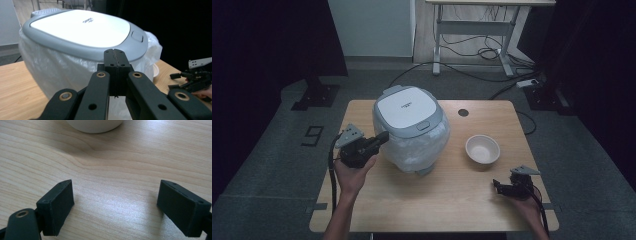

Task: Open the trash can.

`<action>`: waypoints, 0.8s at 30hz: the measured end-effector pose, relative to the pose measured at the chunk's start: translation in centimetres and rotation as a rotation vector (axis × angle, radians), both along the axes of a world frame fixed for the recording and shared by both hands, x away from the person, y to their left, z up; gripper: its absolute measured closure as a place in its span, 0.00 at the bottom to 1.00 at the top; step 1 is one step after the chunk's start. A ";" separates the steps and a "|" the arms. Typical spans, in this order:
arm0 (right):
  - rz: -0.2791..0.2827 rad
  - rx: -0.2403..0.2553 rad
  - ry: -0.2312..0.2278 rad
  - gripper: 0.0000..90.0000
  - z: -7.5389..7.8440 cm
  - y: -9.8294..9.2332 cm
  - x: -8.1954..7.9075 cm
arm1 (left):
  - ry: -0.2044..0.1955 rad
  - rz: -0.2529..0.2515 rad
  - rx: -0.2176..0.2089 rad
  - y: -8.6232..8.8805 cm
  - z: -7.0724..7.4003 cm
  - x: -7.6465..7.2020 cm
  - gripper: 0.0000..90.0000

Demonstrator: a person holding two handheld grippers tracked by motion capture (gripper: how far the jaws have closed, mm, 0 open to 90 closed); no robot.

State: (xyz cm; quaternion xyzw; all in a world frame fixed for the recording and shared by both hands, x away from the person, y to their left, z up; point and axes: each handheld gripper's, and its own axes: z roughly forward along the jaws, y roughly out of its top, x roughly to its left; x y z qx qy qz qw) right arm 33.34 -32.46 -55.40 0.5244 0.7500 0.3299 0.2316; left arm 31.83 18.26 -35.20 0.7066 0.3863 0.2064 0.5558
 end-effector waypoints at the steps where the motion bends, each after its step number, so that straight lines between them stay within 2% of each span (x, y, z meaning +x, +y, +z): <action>1: 0.000 0.000 0.000 0.15 0.0 0.0 0.0 | -0.003 -0.006 0.001 -0.2 0.2 0.1 1.00; 12: -0.001 0.001 0.001 0.15 0.0 0.0 0.0 | -0.003 -0.033 0.012 -1.8 0.9 1.0 1.00; 17: -0.001 0.001 0.001 0.15 0.0 0.0 0.0 | 0.003 -0.056 0.018 -3.0 1.2 1.7 1.00; 21: -0.001 0.001 0.001 0.15 0.0 0.0 0.0 | -0.001 -0.082 0.045 -4.8 1.3 2.4 1.00; 24: -0.001 0.001 0.001 0.15 0.0 0.0 0.0 | 0.003 -0.093 0.046 -5.6 1.4 2.9 1.00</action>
